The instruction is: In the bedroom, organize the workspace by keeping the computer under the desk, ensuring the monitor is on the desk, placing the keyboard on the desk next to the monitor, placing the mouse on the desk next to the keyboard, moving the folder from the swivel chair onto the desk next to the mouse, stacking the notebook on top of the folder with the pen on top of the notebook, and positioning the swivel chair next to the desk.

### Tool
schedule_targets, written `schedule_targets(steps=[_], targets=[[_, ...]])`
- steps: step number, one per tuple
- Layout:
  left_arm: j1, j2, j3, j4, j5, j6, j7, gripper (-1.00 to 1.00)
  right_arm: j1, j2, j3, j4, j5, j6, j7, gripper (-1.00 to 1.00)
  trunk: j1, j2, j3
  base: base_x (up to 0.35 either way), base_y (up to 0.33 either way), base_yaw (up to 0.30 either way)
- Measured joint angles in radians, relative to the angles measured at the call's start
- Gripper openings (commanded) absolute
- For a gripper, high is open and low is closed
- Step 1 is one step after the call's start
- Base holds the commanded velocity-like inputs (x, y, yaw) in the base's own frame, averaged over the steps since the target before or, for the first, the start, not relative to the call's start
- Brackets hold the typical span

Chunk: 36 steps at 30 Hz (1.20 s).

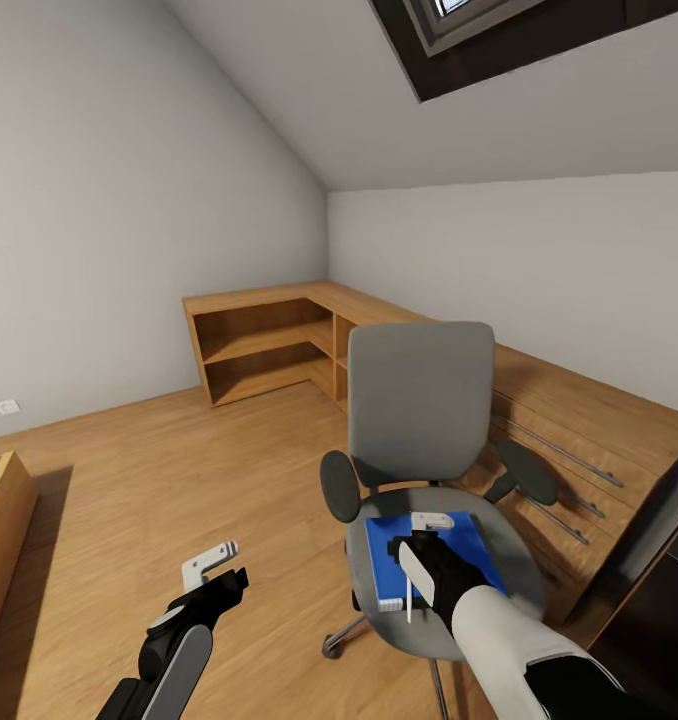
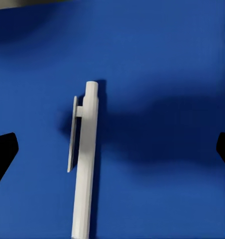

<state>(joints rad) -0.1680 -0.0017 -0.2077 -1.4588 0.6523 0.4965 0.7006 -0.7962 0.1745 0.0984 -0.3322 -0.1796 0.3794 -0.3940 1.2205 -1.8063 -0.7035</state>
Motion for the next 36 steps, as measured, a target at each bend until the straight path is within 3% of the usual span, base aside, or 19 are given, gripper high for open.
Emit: schedule_targets(steps=[27, 33, 36], targets=[[0.0, 0.0, 0.0, 0.0, 0.0, 0.0, 0.0, 1.0, 0.0, 0.0, 0.002, 0.002, 0.0, 0.0, -0.009, 1.0, 0.0, 0.0, 0.0, 0.0, 0.0, 0.0], [0.0, 0.0, 0.0, 0.0, 0.0, 0.0, 0.0, 1.0, 0.0, 0.0, 0.002, 0.002, 0.0, 0.0, -0.009, 1.0, 0.023, -0.042, -0.019, 0.0, 0.0, 0.0], [0.0, 0.0, 0.0, 0.0, 0.0, 0.0, 0.0, 1.0, 0.0, 0.0, 0.002, 0.002, 0.0, -0.001, -0.009, 1.0, 0.023, -0.042, -0.019, 0.0, 0.0, 0.0]])
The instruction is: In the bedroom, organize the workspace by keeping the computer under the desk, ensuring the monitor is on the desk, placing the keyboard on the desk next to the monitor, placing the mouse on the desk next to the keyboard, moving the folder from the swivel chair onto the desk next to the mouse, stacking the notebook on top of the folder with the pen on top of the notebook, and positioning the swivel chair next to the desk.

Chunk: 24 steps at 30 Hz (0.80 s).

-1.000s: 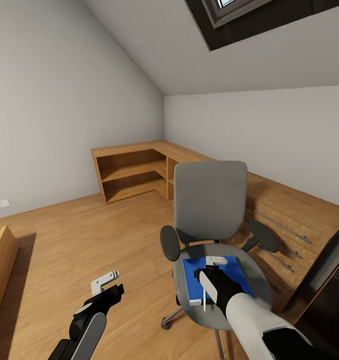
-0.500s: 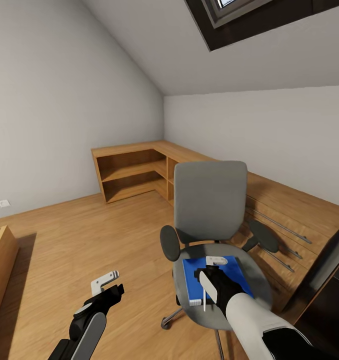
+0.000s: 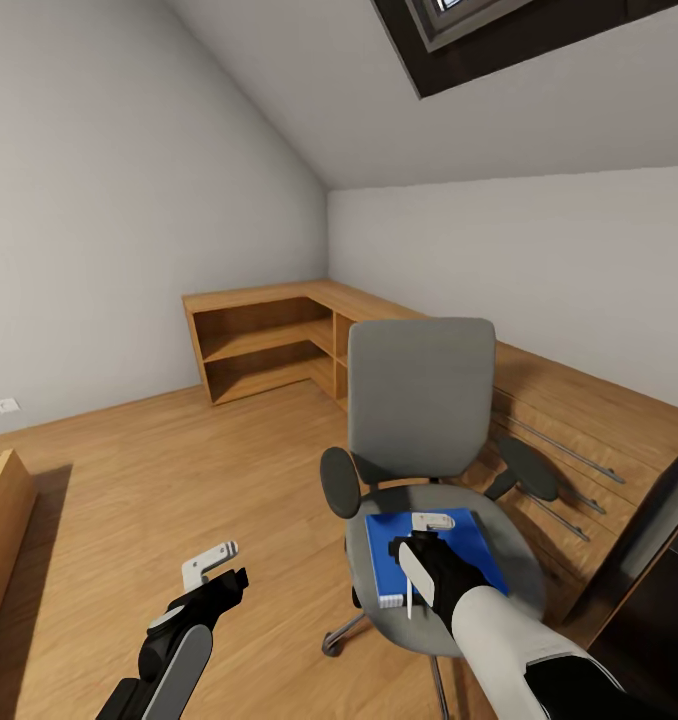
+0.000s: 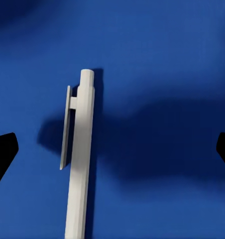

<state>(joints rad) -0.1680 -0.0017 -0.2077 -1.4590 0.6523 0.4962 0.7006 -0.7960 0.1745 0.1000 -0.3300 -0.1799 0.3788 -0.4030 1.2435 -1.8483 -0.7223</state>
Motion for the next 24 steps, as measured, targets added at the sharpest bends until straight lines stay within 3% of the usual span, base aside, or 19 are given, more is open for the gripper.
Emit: schedule_targets(steps=[24], targets=[[0.0, 0.0, 0.0, 0.0, 0.0, 0.0, 0.0, 1.0, 0.0, 0.0, 0.0, 0.0, 0.0, -0.001, 0.0, 1.0, 0.0, 0.0, 0.0, 0.0, 0.0, 0.0]])
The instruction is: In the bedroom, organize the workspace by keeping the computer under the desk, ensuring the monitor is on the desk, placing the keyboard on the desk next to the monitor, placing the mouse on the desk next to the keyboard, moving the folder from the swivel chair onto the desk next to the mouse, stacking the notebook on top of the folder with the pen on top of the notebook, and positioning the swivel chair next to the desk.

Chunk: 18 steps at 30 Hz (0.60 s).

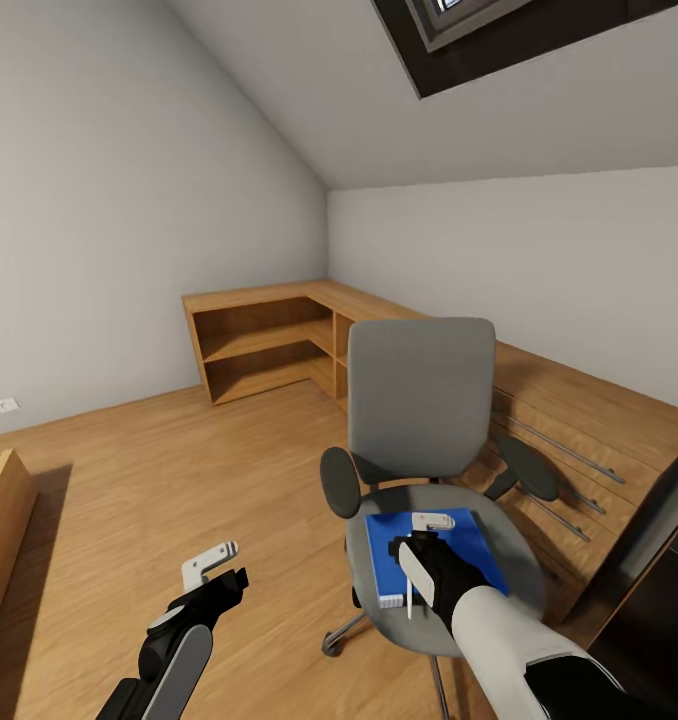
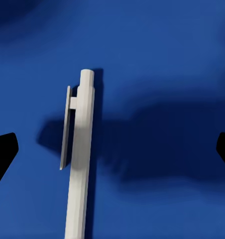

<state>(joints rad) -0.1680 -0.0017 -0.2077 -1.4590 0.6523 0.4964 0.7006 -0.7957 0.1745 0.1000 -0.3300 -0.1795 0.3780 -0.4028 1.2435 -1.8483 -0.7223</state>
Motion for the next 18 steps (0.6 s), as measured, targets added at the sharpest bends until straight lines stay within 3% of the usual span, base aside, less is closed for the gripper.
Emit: schedule_targets(steps=[7, 11, 18], targets=[[0.0, 0.0, 0.0, 0.0, 0.0, 0.0, 0.0, 1.0, 0.0, 0.0, 0.0, -0.001, 0.0, 0.0, -0.001, 1.0, 0.0, 0.0, 0.0, 0.0, 0.0, 0.0], [0.004, -0.021, 0.008, 0.014, -0.006, -0.002, 0.005, 1.0, -0.011, 0.0, 0.004, 0.021, 0.022, -0.007, 0.005, 1.0, 0.0, 0.0, 0.0, 0.0, 0.0, 0.0], [0.004, -0.026, 0.006, 0.011, -0.005, -0.003, 0.001, 1.0, -0.012, 0.0, 0.007, 0.027, 0.023, -0.012, 0.007, 1.0, 0.0, 0.0, 0.0, 0.0, 0.0, 0.0]])
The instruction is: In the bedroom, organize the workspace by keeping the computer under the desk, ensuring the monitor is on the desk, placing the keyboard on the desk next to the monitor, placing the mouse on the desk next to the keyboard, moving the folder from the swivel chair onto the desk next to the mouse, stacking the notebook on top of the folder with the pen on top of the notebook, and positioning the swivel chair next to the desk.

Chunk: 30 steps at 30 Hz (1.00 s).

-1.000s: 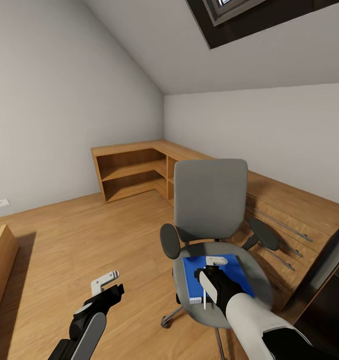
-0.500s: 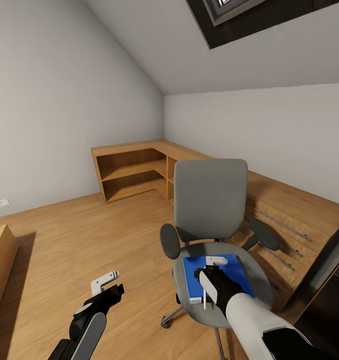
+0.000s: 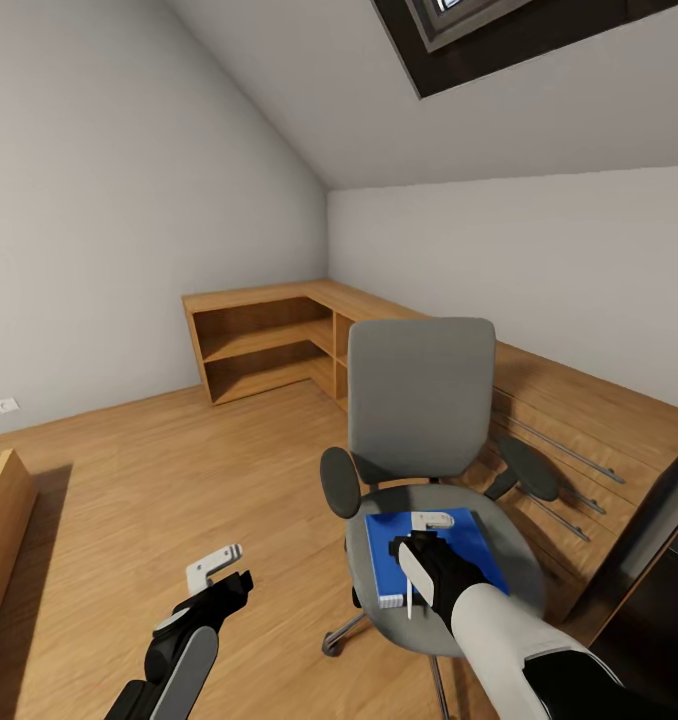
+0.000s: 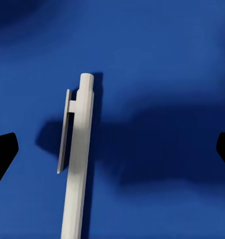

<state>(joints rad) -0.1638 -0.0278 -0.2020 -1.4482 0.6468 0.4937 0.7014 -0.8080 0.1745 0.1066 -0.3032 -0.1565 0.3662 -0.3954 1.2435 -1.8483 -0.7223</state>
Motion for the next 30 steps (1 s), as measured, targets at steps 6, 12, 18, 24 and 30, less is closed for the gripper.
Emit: schedule_targets(steps=[6, 12, 18, 24, 30], targets=[[0.0, 0.0, 0.0, -0.002, 0.0, 0.0, -0.001, 1.0, 0.0, 0.0, 0.004, 0.001, 0.0, -0.003, 0.0, 1.0, 0.0, 0.0, 0.0, 0.0, 0.0, 0.0], [0.0, 0.0, 0.0, -0.004, 0.001, 0.0, -0.001, 1.0, 0.0, 0.0, 0.004, 0.001, 0.0, -0.004, 0.0, 1.0, 0.0, 0.0, 0.0, 0.0, 0.0, 0.0], [-0.001, 0.0, 0.0, -0.004, 0.001, 0.0, -0.001, 1.0, 0.0, 0.0, 0.005, 0.001, 0.0, -0.004, 0.0, 1.0, 0.0, 0.0, 0.0, 0.0, 0.0, 0.0], [-0.001, 0.0, 0.0, -0.005, 0.001, 0.0, -0.001, 1.0, 0.0, 0.0, 0.005, 0.001, 0.0, -0.004, 0.0, 1.0, 0.0, 0.0, 0.0, 0.0, 0.0, 0.0], [-0.001, 0.0, 0.0, -0.005, 0.001, 0.0, -0.001, 1.0, 0.0, 0.0, 0.005, 0.0, 0.0, -0.005, -0.001, 1.0, 0.0, 0.0, 0.0, 0.0, 0.0, 0.0]])
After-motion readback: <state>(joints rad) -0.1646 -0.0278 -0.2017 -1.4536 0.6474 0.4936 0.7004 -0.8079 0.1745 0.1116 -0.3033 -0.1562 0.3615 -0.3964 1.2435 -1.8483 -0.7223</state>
